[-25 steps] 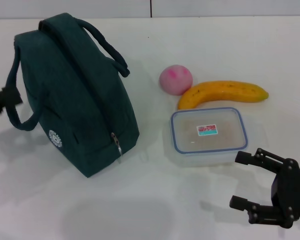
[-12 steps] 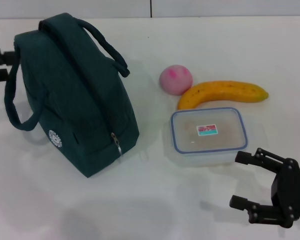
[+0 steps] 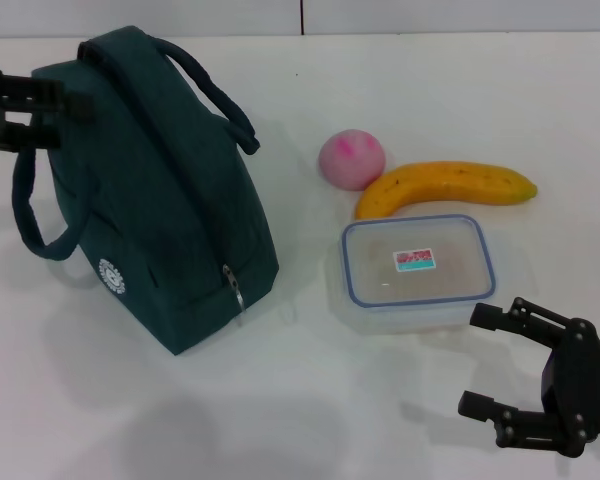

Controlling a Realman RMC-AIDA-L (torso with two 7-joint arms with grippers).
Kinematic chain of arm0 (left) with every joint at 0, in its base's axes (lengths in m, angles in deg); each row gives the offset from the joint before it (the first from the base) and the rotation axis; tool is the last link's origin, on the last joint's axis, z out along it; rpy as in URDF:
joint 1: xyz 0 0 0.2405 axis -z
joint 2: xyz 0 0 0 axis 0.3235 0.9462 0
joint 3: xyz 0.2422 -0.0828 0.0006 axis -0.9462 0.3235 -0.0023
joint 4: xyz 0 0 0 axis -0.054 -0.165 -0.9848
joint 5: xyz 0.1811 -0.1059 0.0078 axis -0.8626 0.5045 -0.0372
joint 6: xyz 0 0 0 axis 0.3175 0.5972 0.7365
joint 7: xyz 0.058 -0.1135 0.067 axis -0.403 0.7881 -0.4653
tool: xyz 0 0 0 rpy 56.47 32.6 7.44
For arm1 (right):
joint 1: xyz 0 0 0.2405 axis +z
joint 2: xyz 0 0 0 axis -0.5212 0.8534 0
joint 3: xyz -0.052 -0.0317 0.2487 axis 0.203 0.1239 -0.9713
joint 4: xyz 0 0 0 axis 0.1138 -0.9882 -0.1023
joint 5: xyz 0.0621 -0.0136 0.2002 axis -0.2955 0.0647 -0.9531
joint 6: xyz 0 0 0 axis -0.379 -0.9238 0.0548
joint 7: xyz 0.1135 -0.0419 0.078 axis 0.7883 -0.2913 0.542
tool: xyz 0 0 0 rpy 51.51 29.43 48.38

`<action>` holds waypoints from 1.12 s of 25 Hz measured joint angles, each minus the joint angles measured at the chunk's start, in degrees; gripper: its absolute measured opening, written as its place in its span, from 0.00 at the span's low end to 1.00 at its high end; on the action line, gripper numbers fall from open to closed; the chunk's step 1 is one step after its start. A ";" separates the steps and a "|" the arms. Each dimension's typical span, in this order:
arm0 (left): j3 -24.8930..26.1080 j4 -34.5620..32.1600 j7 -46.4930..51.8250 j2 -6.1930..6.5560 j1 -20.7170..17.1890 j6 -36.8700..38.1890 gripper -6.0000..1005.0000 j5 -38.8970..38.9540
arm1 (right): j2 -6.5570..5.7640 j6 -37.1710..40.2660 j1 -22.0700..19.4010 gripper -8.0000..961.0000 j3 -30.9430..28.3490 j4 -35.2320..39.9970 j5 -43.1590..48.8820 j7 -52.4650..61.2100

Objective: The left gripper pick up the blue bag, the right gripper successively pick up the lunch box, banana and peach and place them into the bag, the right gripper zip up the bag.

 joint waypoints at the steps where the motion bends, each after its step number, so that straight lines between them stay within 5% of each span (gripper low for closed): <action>1: -0.03 0.00 0.17 -0.04 0.34 -0.08 0.81 -0.67 | 0.00 -0.01 0.00 0.90 -0.01 -0.01 0.00 -0.01; 13: -2.02 -0.03 -0.81 -1.34 3.41 -0.71 0.81 -7.99 | 0.00 -0.12 0.03 0.90 -0.12 -0.05 0.00 -0.03; 18: -2.86 -2.90 -5.40 -2.82 3.05 -1.88 0.72 -7.90 | 0.00 -0.11 -0.09 0.90 -0.11 -0.04 0.00 -0.03; 28: -3.04 -2.85 -5.93 -2.32 3.76 -1.87 0.41 -7.44 | 0.00 -0.25 -0.10 0.90 -0.11 -0.70 -0.54 -0.03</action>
